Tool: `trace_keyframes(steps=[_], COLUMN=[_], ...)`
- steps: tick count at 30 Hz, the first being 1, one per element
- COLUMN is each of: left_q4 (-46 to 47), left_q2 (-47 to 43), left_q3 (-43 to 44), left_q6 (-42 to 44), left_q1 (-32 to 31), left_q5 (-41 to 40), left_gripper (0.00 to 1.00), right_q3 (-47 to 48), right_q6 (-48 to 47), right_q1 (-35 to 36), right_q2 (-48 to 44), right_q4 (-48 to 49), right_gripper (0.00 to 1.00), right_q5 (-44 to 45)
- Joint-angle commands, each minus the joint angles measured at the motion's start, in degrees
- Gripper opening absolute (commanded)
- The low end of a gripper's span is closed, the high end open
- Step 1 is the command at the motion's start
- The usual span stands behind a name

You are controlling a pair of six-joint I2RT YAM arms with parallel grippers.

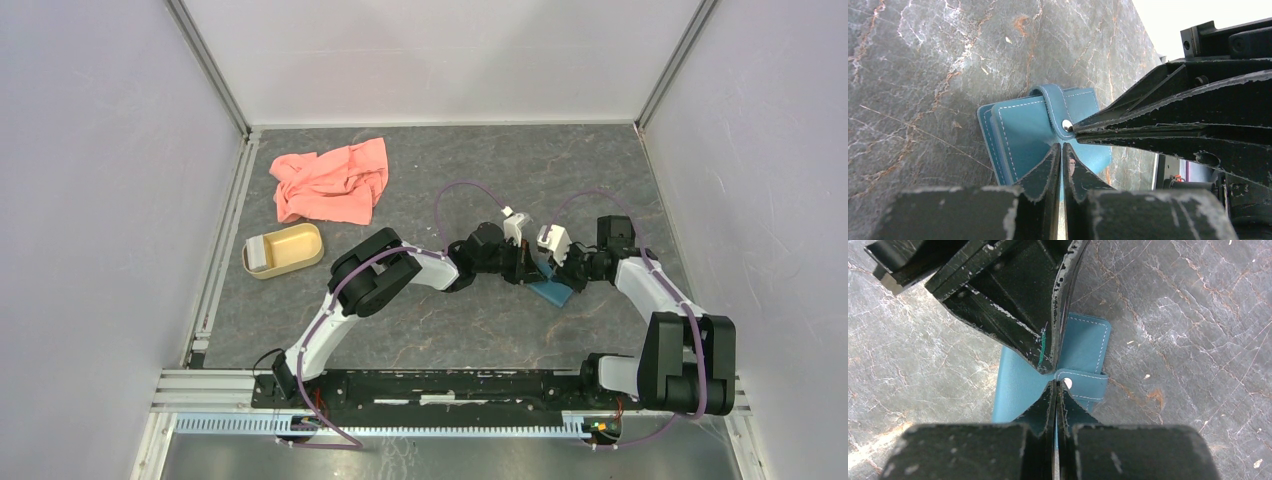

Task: Put the credit cards into the card holder
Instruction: Close the card holder at the center of the board.

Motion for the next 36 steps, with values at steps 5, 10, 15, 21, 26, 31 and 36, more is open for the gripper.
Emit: trace_keyframes(steps=[5,10,15,21,26,31,36], left_q4=[-2.17,-2.18,-2.02,-1.99,-1.99,-2.0,-2.05], left_q2=[1.89,1.79,1.8,1.91,1.93,1.8,1.8], left_q3=[0.76,0.77,0.75,0.76,0.79,0.81,0.77], left_q6=[-0.71,-0.71,-0.8,-0.8,-0.8,-0.8,-0.8], left_q1=[0.35,0.38,0.4,0.46,0.46,0.46,0.54], left_q5=[-0.94,-0.84,-0.76,-0.67,-0.68,-0.67,-0.67], left_gripper=[0.11,0.11,0.11,0.11,0.11,0.11,0.11], right_q3=[1.29,1.07,1.28,1.74,1.82,1.93,2.96], right_q6=[-0.21,-0.24,0.57,0.85,1.06,1.99,4.36], right_q1=[0.28,0.33,0.28,0.24,0.29,0.29,0.29], right_q2=[-0.16,-0.2,1.06,3.08,4.24,6.06,7.43], right_q4=[-2.14,-2.18,-1.79,-2.95,-3.85,-4.05,-3.14], right_gripper=[0.0,0.0,0.0,0.0,0.0,0.0,0.0], right_q5=[1.4,1.91,2.59,3.86,4.72,5.03,4.94])
